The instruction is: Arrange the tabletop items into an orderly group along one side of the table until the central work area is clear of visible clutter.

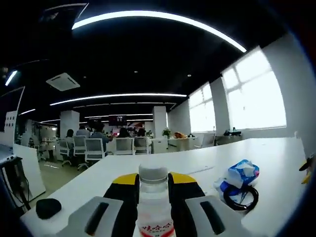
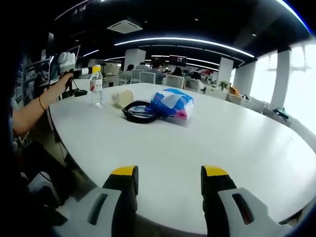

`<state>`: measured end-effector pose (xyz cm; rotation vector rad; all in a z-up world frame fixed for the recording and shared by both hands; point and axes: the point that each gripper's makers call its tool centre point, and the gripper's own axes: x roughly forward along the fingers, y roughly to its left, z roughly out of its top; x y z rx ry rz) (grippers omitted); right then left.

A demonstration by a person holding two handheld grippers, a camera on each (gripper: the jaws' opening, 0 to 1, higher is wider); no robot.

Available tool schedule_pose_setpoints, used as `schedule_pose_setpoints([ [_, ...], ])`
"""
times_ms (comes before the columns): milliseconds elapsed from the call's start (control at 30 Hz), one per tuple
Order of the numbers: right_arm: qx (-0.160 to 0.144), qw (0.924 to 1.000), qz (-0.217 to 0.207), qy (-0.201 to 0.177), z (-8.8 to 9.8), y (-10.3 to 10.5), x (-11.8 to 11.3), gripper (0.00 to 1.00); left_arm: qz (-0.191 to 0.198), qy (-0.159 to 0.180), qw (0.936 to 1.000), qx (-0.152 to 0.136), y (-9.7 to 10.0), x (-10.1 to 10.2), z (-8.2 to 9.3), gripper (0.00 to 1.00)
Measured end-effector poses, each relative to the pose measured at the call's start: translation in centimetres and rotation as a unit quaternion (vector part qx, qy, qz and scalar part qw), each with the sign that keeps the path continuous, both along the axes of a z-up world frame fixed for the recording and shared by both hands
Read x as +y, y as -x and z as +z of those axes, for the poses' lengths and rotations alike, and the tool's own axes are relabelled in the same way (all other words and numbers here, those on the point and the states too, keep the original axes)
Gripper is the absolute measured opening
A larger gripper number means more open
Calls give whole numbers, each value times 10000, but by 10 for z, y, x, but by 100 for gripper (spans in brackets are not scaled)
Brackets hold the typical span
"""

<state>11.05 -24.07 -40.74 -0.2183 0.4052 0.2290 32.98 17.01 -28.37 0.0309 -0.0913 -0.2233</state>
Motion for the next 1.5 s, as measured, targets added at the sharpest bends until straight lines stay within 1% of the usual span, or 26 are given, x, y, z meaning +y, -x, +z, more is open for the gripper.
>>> schedule_pose_setpoints([
  [33,0,10000,-2,6,0,0,0,49,-8,-27,10000,-60,0,-1,0,22],
  [67,1,10000,-4,9,0,0,-1,49,153,-152,9994,-261,-1,3,5,26],
  [100,4,10000,-3,15,0,0,-1,49,282,-231,9987,-360,-1,5,8,31],
  [133,3,10000,-1,19,0,0,-1,49,392,-382,9975,-436,-1,6,9,35],
  [167,3,10000,3,18,0,0,-1,49,440,-364,9975,-415,-2,4,9,38],
  [200,4,10000,6,15,0,0,-1,49,424,-356,9977,-395,-2,2,9,39],
  [267,-8,10000,17,12,1,0,-1,49,485,-410,9975,-324,-4,-2,8,39],
  [333,-18,10000,10,13,1,1,-2,49,584,-532,9963,-333,-6,-3,9,39],
  [400,-15,10000,-4,11,1,1,-2,49,602,-514,9961,-385,-7,-7,11,39],
  [500,-10,10000,9,25,2,1,-2,49,816,-542,9947,-307,-10,-5,10,39],
  [567,-33,10000,41,16,3,2,-1,49,900,-494,9943,-294,-11,-4,10,39],
  [667,-49,10000,45,6,4,1,-1,49,1165,-242,9928,-132,-15,4,5,39],
  [700,-48,10000,41,12,4,1,-1,49,1180,-260,9926,-102,-17,4,4,38],
  [733,-47,10000,36,16,4,1,-1,49,1201,-239,9924,-68,-19,5,2,37],
  [767,-51,10000,39,14,4,1,-2,49,1224,-235,9922,-8,-18,5,0,33],
  [833,-53,10000,33,0,4,2,-2,49,1137,-139,9934,8,-17,1,-2,27],
  [933,-54,10000,30,1,3,2,-3,49,1130,-121,9935,26,-16,-1,-2,26],
  [1033,-41,10000,-12,4,2,2,-6,49,1256,-219,9918,-14,-15,-1,-1,26],
  [1167,-34,10000,-39,-23,1,3,-8,49,1287,-59,9916,73,-14,2,-1,25],
  [1367,-20,10000,-39,-50,-1,3,-8,49,1283,79,9915,187,-14,4,0,23],
  [1500,-18,10000,-39,-44,-1,4,-8,49,1266,80,9916,252,-15,3,0,23],
])
